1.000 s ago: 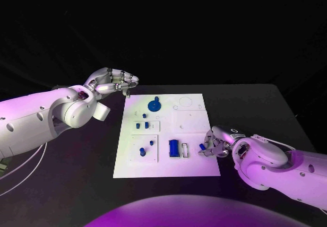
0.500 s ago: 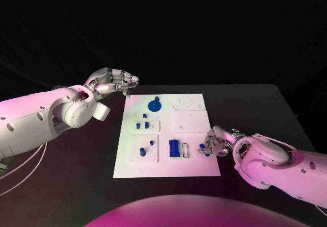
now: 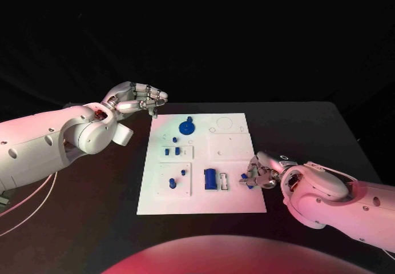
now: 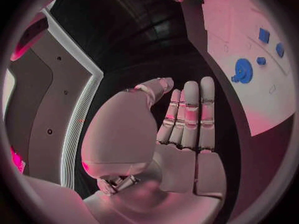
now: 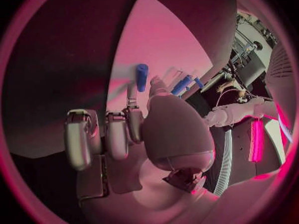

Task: Assemble the parts on the task board

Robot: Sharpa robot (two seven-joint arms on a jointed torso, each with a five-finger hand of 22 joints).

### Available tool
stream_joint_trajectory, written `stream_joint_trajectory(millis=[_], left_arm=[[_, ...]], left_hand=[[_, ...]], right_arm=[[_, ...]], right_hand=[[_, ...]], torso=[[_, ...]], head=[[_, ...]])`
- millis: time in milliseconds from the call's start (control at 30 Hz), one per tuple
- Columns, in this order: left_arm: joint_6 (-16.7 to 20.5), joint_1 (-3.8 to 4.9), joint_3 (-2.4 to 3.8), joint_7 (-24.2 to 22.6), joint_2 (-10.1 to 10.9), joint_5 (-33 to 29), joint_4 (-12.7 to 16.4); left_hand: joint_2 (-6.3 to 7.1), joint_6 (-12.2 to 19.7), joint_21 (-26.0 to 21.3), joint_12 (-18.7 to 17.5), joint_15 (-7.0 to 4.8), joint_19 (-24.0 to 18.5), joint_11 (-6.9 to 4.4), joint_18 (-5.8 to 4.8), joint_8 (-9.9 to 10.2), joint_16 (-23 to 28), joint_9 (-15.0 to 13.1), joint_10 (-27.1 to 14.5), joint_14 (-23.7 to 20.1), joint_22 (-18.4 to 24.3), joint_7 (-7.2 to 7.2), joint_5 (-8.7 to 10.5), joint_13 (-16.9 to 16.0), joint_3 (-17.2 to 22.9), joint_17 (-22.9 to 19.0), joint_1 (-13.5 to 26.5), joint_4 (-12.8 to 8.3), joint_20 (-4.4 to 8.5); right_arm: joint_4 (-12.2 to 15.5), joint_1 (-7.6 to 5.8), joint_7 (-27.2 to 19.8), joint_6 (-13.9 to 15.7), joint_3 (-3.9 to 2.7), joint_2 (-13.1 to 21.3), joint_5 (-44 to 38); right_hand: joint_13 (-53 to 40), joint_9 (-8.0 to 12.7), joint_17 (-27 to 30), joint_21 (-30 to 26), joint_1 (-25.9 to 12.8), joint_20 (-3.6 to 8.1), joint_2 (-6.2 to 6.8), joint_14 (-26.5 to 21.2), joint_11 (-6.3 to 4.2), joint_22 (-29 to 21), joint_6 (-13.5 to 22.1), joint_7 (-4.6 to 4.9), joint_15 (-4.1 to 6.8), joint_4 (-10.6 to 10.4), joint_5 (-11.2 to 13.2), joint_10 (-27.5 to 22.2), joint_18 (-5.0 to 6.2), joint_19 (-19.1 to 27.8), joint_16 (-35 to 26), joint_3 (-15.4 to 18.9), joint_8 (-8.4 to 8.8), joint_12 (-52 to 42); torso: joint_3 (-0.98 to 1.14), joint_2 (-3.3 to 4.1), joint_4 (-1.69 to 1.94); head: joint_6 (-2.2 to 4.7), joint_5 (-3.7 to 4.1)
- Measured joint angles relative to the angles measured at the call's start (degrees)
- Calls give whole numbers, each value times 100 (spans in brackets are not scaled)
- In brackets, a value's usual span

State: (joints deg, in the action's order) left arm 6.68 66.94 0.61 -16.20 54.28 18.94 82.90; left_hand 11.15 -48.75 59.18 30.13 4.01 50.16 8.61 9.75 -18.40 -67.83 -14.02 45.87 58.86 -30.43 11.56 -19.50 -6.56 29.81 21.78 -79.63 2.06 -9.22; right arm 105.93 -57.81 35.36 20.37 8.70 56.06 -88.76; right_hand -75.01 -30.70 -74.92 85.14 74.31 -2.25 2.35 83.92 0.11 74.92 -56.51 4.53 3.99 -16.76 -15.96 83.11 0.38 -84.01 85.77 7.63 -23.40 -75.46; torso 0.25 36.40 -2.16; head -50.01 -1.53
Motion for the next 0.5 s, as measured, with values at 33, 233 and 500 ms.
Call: stream_joint_trajectory(millis=[33,233,500], left_arm=[[0,0,0,0,0,0,0],[0,0,0,0,-1,1,-2],[0,0,0,1,-3,1,-3]], left_hand=[[0,0,0,0,0,0,0,0,0,0,0,0,0,0,0,0,0,0,0,0,0,0],[0,0,0,0,0,0,0,0,0,0,0,0,0,0,0,0,0,0,0,0,0,0],[0,0,0,0,0,0,0,0,0,0,-1,0,0,1,0,0,-1,0,1,0,0,0]], right_arm=[[0,1,2,0,1,0,-14],[2,3,2,2,3,6,-47],[13,1,-8,-5,2,17,-34]], right_hand=[[0,2,0,0,0,0,0,0,0,0,0,0,0,0,0,0,0,0,0,0,0,-5],[0,4,0,0,57,0,60,0,0,0,-1,-2,0,8,0,0,0,0,0,46,25,-4],[5,0,1,-97,43,-43,383,10,40,-1,7,6,-31,-1,0,-43,0,0,0,131,102,104]], torso=[[0,0,0],[-1,0,-4],[1,1,-4]], head=[[0,-1],[0,-2],[0,5]])
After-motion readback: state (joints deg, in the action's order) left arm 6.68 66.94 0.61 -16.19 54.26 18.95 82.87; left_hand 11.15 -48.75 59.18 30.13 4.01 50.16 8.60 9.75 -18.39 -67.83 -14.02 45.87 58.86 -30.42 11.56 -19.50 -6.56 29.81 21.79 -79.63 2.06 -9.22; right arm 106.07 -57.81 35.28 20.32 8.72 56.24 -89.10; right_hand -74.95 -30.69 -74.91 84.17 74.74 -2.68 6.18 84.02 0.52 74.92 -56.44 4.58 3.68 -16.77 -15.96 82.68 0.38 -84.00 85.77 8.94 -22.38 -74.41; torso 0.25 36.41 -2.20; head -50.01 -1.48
